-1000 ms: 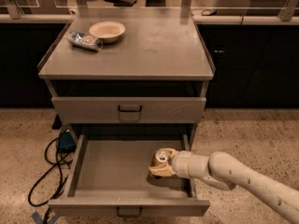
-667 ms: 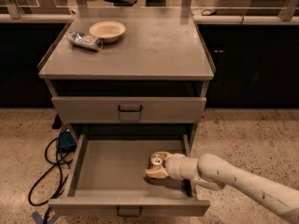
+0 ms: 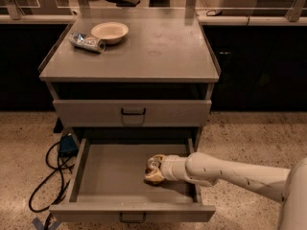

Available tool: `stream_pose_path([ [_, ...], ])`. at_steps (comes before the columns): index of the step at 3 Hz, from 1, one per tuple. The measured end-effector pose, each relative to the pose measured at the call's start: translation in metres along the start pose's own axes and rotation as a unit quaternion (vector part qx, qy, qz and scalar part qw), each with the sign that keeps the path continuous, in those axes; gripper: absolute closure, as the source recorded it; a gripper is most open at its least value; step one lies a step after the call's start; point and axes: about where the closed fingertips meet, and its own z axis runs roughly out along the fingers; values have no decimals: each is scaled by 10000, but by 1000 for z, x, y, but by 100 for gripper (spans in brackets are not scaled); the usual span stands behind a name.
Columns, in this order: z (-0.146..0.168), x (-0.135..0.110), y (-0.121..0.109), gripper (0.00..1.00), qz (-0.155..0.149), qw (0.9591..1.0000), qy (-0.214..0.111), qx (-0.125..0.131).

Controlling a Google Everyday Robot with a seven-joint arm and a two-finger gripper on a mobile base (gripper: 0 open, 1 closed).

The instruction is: Place orange can into middle drawer

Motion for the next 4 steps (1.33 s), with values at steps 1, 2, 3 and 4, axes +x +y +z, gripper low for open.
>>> stream_pose_path([
  [1,3,-1,2,81,-29,10000,15,-32],
  [2,3,-1,2,57,-29,10000,14,-32],
  [3,4,-1,2,34,-29,10000,14,-33],
  [4,4,-1,2,11,-29,10000,14,-33],
])
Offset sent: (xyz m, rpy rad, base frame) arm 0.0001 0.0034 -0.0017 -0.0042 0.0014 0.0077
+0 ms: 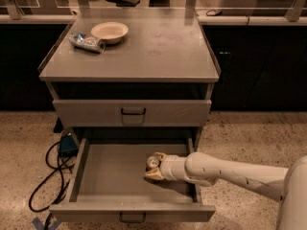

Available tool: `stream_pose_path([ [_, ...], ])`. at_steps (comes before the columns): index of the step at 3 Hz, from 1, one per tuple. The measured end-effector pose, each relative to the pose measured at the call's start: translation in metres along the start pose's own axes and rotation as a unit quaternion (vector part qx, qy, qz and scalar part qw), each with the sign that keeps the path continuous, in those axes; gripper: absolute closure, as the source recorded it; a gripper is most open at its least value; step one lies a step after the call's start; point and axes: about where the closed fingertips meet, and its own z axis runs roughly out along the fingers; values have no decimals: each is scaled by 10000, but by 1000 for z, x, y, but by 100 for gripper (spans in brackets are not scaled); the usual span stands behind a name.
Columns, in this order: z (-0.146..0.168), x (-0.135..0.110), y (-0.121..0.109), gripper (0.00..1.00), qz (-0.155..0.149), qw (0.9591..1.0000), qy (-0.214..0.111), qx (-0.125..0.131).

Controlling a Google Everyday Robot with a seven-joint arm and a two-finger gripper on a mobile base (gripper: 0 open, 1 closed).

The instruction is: Place orange can into middle drawer

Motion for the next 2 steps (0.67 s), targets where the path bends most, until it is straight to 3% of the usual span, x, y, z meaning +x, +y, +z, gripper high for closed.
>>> stream_pose_path([
  [1,0,0,0,0,0,10000,0,0],
  [2,0,0,0,0,0,10000,0,0],
])
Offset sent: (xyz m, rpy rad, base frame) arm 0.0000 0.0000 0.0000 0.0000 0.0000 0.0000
